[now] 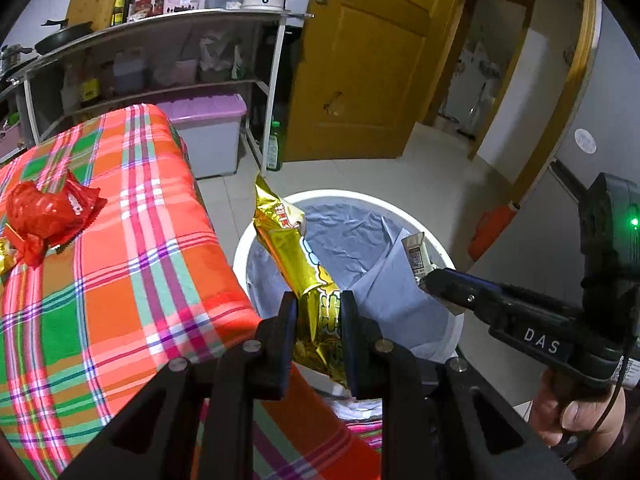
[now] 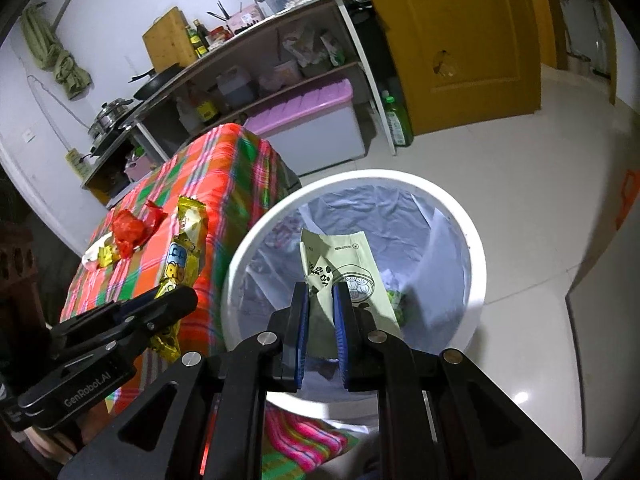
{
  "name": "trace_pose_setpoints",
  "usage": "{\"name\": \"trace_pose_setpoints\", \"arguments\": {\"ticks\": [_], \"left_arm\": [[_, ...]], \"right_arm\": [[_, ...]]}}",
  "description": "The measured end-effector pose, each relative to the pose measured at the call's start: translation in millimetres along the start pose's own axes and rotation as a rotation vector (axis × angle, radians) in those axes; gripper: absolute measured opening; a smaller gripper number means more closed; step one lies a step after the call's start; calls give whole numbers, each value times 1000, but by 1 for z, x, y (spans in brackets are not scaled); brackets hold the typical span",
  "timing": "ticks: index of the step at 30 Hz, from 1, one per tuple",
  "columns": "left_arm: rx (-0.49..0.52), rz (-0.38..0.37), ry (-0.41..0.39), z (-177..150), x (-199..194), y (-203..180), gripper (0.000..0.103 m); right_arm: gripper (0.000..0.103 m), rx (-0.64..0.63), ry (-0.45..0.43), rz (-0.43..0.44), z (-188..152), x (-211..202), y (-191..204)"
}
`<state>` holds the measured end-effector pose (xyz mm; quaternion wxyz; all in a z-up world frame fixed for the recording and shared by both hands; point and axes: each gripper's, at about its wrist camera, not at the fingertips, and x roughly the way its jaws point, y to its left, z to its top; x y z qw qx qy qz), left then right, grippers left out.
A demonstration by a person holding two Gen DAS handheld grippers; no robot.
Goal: Collect trash
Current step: 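Carry the gold wrapper and beige packet over the bin and open both tools, then move both tools back over the table toward the red bag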
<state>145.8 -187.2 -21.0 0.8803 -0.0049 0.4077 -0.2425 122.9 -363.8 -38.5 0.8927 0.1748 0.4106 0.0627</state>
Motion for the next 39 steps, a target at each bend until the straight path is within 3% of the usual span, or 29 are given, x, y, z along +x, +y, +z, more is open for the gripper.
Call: {"name": "trace_pose_setpoints", "arguments": {"ticks": [6,11,15,19,29,39], "left_arm": [[1,-8,35,3,16,-1,23],[-16,-9,73,4,26,3,31],[-32,-12,89,4,30,7,43],[-40,-11,86,4,28,9,44],[-63,1,23,2,2,21,44],[-98,39,-79,-3,-46,38,44]], "right_arm": [[14,13,35,-1,0,13,-8],[15,29,75,-1,-2,25,-15],[17,40,89,-12,-4,30,-18],[23,42,87,-13,-2,29,-16],[24,6,39,-8,2,12,-2],[26,-95,-31,30,2,-19,42]]}}
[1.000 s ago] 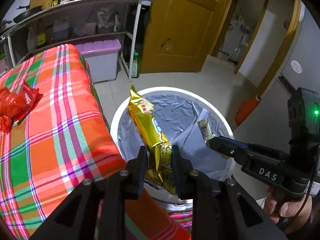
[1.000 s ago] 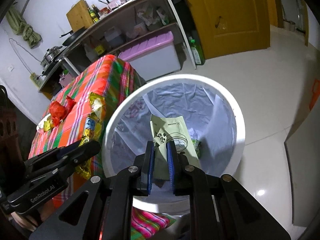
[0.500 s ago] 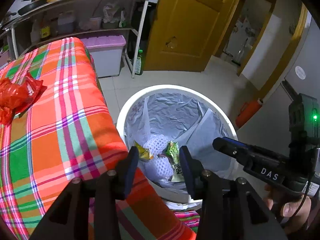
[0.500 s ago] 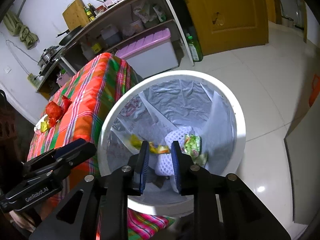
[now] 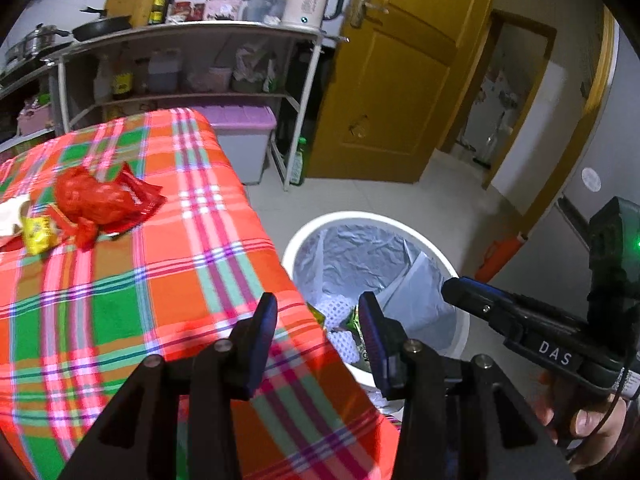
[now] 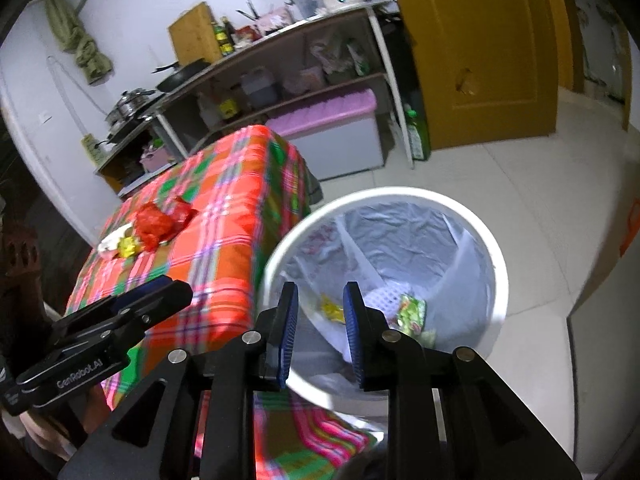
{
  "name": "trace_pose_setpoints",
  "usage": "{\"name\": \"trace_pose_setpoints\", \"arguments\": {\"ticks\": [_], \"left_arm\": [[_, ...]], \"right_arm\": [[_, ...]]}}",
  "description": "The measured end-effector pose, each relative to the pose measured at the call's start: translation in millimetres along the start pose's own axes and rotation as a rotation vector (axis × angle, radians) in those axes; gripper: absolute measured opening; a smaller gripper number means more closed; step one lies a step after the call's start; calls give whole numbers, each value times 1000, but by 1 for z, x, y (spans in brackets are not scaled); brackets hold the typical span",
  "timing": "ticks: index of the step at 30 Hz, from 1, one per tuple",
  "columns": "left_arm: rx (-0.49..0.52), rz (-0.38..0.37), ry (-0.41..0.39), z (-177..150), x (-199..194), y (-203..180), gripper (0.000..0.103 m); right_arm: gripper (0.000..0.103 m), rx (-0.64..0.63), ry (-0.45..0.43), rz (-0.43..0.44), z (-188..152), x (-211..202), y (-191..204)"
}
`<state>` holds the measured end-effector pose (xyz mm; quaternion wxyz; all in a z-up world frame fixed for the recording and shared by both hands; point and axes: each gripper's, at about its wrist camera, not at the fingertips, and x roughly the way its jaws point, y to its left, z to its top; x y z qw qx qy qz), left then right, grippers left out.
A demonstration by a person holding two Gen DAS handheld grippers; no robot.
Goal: Collect trash
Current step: 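Move both tools back over the table toward the red bag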
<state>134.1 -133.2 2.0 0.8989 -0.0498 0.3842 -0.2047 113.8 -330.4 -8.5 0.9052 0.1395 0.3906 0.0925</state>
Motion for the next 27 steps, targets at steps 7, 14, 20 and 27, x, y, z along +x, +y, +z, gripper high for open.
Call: {"name": "trace_pose_setpoints", "arguments": {"ticks": [7,14,20,27], "left_arm": [[-26,33,-54,-5,-28,16,44],[-53,80,-98,-13,-50,37,44],[-85,123,-129,-22,-68,56,44],[-122,174,-151,-31,-83,81,44]], "right_arm": [[33,-64,-29,26,0,-13,30],[35,-117,-49,63,-3,-20,56],[36,-155,-50,96,-6,-17,75],[37,-191,-38,132,-10,-8,97]]}}
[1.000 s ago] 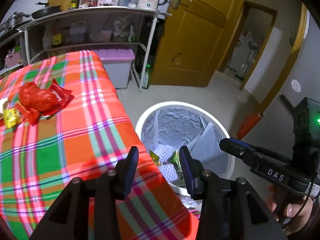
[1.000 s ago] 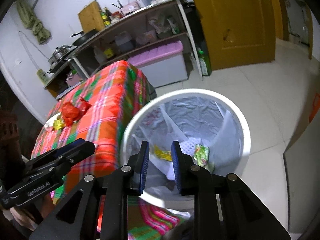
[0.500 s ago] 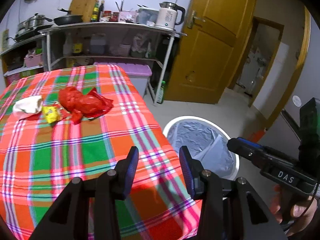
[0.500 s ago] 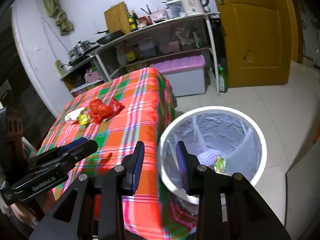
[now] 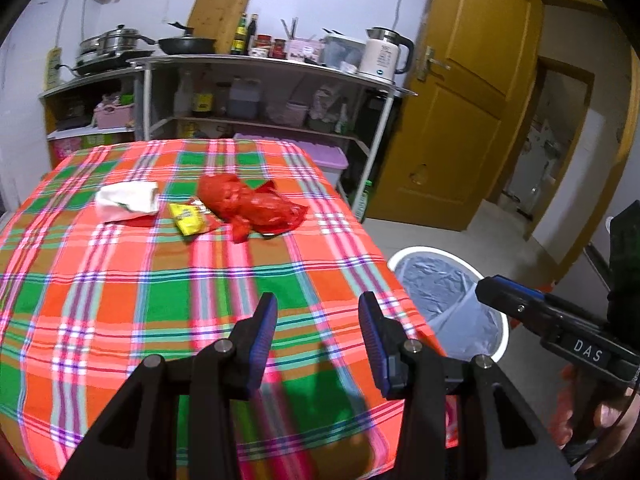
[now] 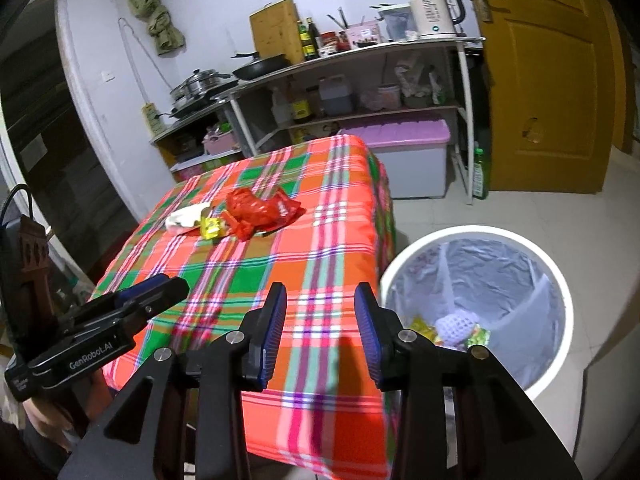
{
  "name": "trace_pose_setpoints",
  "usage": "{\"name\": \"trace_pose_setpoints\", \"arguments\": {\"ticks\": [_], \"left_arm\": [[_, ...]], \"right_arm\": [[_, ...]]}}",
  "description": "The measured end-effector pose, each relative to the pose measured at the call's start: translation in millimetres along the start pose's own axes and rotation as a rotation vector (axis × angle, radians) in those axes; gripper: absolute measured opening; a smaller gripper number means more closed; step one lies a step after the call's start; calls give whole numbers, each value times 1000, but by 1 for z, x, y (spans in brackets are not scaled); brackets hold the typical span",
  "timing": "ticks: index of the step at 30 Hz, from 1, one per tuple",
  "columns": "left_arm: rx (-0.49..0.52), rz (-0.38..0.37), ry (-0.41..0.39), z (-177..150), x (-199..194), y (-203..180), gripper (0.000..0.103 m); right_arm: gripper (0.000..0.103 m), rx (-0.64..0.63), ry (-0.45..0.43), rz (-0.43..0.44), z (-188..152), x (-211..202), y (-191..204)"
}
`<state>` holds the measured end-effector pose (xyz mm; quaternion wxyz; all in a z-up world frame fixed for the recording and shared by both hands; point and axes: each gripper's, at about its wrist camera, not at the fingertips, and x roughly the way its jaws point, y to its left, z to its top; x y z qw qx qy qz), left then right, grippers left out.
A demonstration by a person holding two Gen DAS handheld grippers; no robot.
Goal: Collect trash
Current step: 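Move both tools back over the table toward the red bag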
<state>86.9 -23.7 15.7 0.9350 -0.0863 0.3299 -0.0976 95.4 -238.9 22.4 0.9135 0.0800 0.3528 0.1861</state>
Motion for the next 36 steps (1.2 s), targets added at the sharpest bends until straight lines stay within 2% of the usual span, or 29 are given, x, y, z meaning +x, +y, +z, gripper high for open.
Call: {"name": "trace_pose_setpoints", "arguments": {"ticks": [10,24,32,36], "left_arm": [[-58,58,-14,-2,-8,33,44],[-84,79,-22,7,-6,54,44],[-116,96,-16,17,6,76,44],[-136,101,-9,22,14,88,44]], "right_arm": [[37,-46,38,38,1,18,23],[37,-122,64,56,17,42,49],[37,-164,94,69,26,70,62],[43,-187,115,79,32,87,68]]}}
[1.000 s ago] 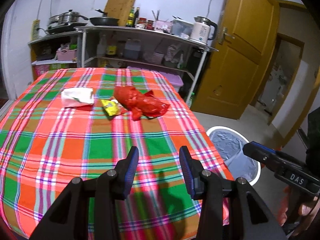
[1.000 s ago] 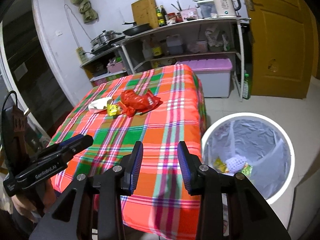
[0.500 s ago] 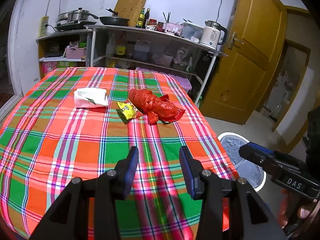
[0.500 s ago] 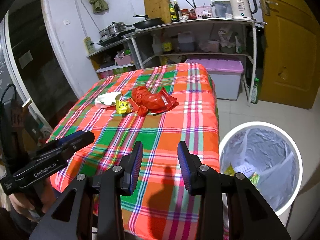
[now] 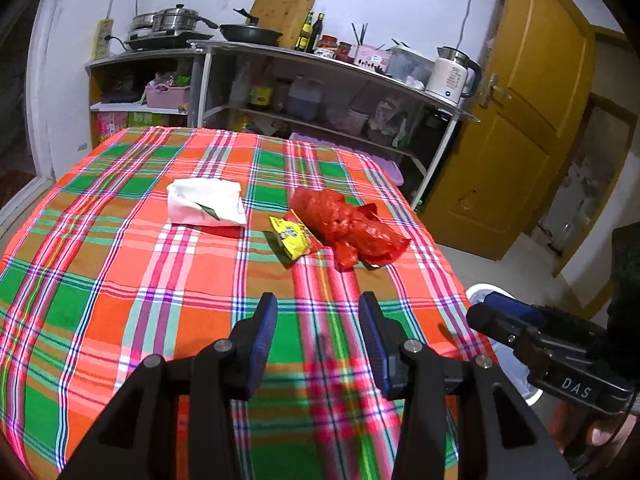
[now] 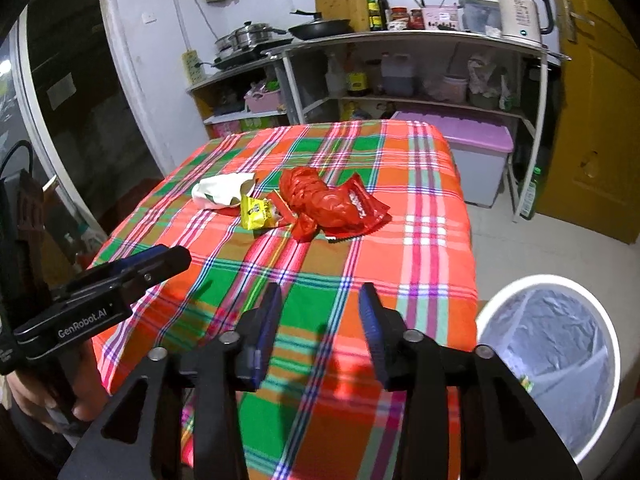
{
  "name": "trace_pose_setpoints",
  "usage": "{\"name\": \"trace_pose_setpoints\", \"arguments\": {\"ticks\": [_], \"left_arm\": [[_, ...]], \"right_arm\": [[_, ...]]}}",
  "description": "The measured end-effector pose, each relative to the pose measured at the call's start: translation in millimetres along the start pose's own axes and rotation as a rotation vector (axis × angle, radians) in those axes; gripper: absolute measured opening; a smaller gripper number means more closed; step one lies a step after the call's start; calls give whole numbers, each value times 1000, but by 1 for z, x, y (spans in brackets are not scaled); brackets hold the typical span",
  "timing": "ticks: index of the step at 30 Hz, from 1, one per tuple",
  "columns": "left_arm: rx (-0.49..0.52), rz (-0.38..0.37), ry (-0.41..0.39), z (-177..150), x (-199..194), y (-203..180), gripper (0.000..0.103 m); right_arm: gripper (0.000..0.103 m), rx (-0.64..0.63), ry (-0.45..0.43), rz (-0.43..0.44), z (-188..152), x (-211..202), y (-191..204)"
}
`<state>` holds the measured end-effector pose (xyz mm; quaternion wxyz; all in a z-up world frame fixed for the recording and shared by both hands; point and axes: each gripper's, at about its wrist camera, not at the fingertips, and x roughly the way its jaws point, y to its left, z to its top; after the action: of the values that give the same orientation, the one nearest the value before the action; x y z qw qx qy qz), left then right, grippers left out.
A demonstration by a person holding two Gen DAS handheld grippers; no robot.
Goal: Collect trash
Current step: 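Move both tools back over the table toward the red bag, then grasp the red plastic bag with the right tool while the left tool grasps the yellow wrapper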
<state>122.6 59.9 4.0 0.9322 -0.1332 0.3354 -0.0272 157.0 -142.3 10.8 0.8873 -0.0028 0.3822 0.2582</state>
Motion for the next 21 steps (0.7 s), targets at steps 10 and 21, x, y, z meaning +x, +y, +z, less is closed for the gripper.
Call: {"name": "trace_pose_setpoints", "arguments": {"ticks": [10,21], "left_arm": [[-32,13,16,12,20,25,47],[-74,16,47,14,41,48,47]], "right_arm": [[44,-95,15,5,33,45,10],[44,-205,30,-7,67,99,9]]}}
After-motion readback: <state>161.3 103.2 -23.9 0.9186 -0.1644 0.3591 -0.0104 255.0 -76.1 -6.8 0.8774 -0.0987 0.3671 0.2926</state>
